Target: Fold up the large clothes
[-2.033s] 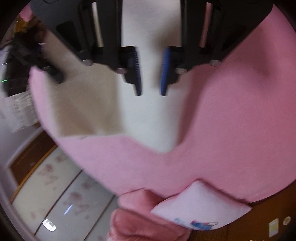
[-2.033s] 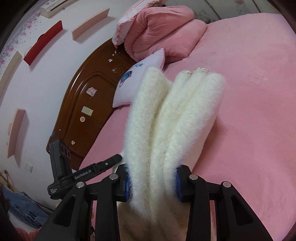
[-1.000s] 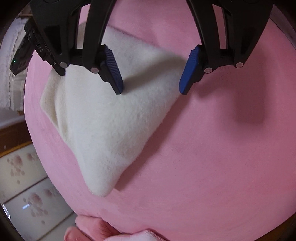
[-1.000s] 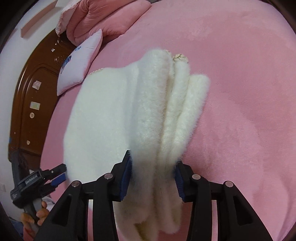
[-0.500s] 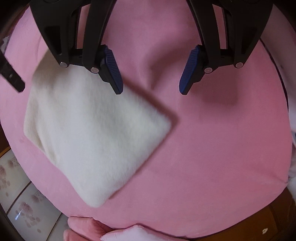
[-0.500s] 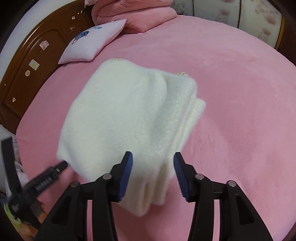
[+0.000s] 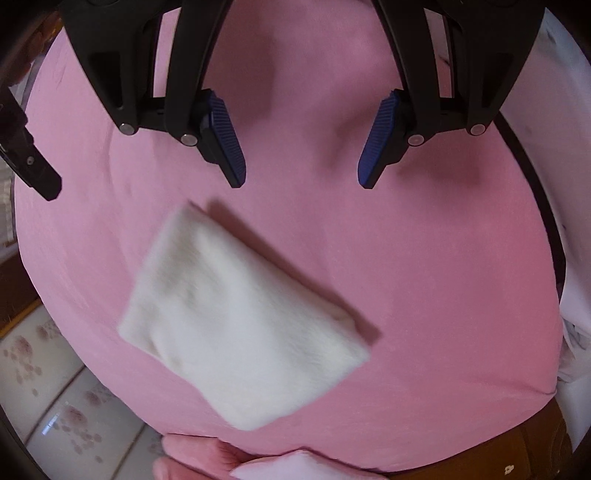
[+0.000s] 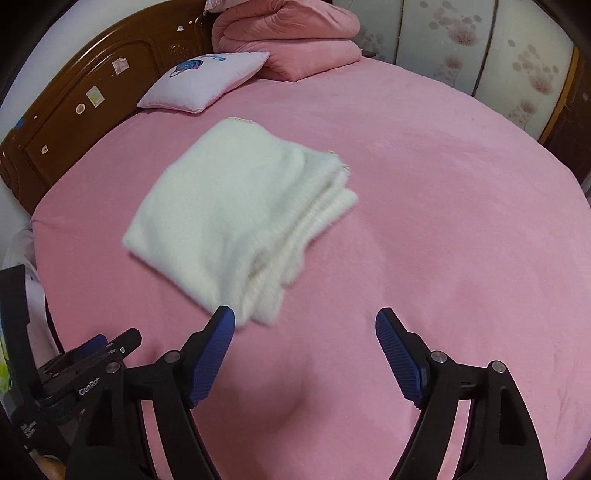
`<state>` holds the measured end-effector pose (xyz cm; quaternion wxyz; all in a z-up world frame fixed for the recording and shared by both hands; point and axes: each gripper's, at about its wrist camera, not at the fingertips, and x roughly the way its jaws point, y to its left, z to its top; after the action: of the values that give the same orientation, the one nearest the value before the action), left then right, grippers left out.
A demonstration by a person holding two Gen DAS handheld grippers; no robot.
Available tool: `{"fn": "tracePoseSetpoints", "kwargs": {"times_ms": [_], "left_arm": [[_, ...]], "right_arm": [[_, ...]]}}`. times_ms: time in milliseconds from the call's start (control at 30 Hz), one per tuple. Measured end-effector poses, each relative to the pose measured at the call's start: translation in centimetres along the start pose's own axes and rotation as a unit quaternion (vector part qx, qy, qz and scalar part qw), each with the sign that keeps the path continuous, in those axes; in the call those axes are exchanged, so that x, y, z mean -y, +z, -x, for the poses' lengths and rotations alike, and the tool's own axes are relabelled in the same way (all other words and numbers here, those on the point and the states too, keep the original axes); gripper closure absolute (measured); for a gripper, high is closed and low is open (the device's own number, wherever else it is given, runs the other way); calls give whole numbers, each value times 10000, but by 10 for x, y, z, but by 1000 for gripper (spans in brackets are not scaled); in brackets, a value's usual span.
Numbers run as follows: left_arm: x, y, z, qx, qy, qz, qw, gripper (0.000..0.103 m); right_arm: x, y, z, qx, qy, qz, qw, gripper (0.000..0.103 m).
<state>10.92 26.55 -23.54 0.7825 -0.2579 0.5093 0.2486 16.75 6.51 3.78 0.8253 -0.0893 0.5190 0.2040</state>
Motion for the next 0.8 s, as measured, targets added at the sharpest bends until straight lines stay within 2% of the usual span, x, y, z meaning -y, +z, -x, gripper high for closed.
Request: {"fn": "tracePoseSetpoints", "kwargs": {"times_ms": [100,233,367,500,567,667,733,800], "left_arm": [[23,-36,24,-3,106,-261,9996,43],[64,-84,52,-37,-3,-494,9988,43],[101,-143,81,-172,173,-849,9961,43],[130,-204,103,-536,195,-1015,9932,43],[148,-225,108,-836,162,-1079,9905,43],[178,-250,119,-1088,129,-1330,9850,43],[198,-267,130,-1128,247,-1644,9796,43],[216,-277,138,-1175,290,-1975,9728,43]], "right_arm": [[24,-31,25,-93,101,-163,9998,22],[65,-83,62,-159,145,-436,9988,19],[117,-153,91,-319,-176,-512,9980,18],[180,-228,106,-791,-870,-425,9922,18],[211,-265,116,-988,-975,-593,9885,18],[252,-323,130,-1438,-651,-818,9841,18],[275,-357,141,-1756,-779,-981,9765,9],[295,-387,158,-1814,-894,-1187,9721,3]]}}
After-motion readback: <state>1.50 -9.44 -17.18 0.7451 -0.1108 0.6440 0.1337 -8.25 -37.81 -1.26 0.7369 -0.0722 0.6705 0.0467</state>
